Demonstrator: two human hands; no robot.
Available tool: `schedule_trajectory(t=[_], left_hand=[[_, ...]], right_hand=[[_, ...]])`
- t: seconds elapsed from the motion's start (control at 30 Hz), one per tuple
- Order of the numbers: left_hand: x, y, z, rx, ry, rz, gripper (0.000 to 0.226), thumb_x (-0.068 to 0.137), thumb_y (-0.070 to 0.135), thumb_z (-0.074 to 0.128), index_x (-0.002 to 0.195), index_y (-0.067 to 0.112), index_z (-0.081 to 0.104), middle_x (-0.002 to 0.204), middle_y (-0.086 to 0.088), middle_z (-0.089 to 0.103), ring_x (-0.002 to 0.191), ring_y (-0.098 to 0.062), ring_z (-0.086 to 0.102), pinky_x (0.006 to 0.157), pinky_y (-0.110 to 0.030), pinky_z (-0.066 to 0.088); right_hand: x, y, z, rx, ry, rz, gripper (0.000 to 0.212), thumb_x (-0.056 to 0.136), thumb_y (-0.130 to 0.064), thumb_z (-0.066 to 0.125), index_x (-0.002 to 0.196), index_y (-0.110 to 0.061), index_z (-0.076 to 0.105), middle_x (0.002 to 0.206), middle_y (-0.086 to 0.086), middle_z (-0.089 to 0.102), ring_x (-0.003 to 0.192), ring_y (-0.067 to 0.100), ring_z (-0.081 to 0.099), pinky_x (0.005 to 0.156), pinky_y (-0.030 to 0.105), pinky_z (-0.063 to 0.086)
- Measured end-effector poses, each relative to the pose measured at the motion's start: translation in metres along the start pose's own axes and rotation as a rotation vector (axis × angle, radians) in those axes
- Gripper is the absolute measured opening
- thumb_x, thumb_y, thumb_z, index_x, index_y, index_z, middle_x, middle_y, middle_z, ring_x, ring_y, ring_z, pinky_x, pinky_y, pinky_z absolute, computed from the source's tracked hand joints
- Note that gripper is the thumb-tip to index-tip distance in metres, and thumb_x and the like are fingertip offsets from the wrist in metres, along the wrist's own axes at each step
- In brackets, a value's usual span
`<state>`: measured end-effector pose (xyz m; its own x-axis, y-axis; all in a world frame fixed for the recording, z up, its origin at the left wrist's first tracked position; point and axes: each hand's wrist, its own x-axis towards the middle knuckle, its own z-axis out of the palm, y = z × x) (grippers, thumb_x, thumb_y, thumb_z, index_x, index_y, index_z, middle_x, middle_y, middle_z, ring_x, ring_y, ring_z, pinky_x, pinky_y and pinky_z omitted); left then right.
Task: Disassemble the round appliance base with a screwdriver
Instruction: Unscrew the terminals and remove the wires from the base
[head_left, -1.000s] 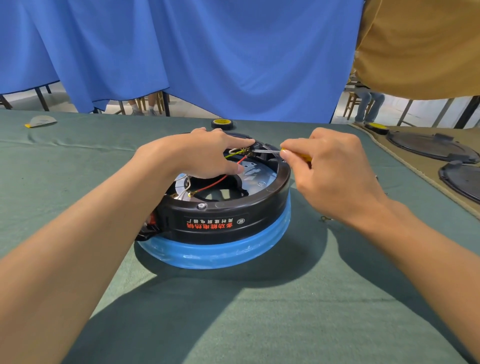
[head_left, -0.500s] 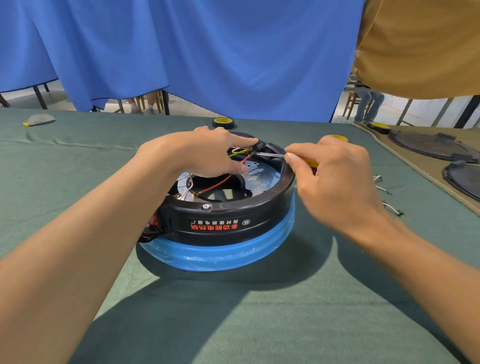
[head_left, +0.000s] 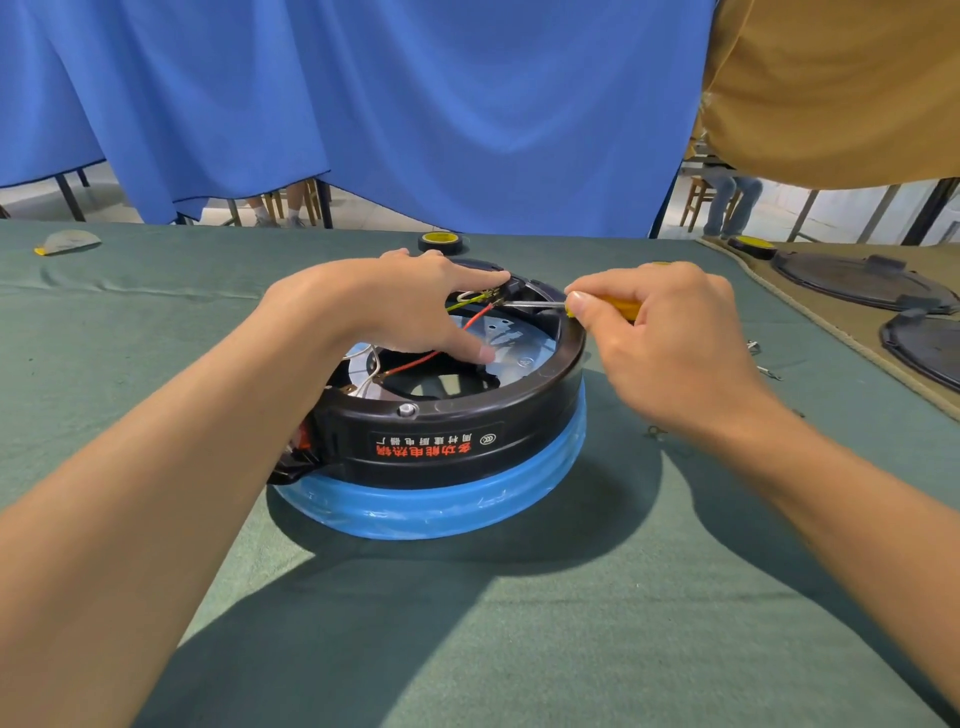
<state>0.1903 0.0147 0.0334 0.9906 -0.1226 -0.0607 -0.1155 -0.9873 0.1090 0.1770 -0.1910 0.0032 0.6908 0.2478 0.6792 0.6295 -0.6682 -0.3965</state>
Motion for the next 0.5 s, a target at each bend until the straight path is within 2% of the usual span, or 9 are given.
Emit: schedule_trajectory(t=[0.13,0.23,0.37,0.5], left_hand=[[-0.001,0.001,0.000,-0.012,-0.013,-0.003,0.086,0.074,0.072,0.060,0.143,0.064,0.009,0.162,0.004,0.011,0.149,-0.027,0.000,0.116,-0.054,0.012],[-0.001,0.002,0.001,-0.026,-0.016,-0.011,0.087,0.073,0.071,0.061,0.142,0.064,0.008,0.163,0.002,0.008,0.150,-0.028,-0.005,0.117,-0.055,0.008],[-0.001,0.002,0.000,-0.023,-0.020,-0.011,0.086,0.074,0.071,0.061,0.142,0.064,0.009,0.163,0.001,0.007,0.150,-0.028,-0.004,0.118,-0.055,0.010],[-0.001,0.003,0.001,-0.012,-0.027,-0.015,0.087,0.074,0.071,0.059,0.143,0.063,0.007,0.163,0.000,0.007,0.149,-0.029,-0.003,0.117,-0.055,0.009]], right_hand=[[0.003,0.001,-0.002,0.029,-0.011,0.055,0.025,0.092,-0.017,0.058,0.078,-0.001,0.071,0.070,0.020,0.065,0.072,0.024,0.045,0.066,0.033,0.034],[-0.004,-0.002,0.001,-0.110,0.013,0.007,0.028,0.094,-0.020,0.054,0.075,-0.006,0.069,0.063,0.013,0.059,0.065,0.024,0.044,0.065,0.036,0.032],[-0.010,-0.006,0.006,-0.205,0.020,-0.032,0.028,0.096,-0.023,0.050,0.077,-0.011,0.066,0.066,0.006,0.045,0.069,0.027,0.047,0.062,0.037,0.034],[-0.003,-0.001,0.004,-0.154,-0.001,-0.052,0.028,0.095,-0.020,0.053,0.077,-0.006,0.068,0.062,0.011,0.053,0.067,0.025,0.044,0.063,0.037,0.030]])
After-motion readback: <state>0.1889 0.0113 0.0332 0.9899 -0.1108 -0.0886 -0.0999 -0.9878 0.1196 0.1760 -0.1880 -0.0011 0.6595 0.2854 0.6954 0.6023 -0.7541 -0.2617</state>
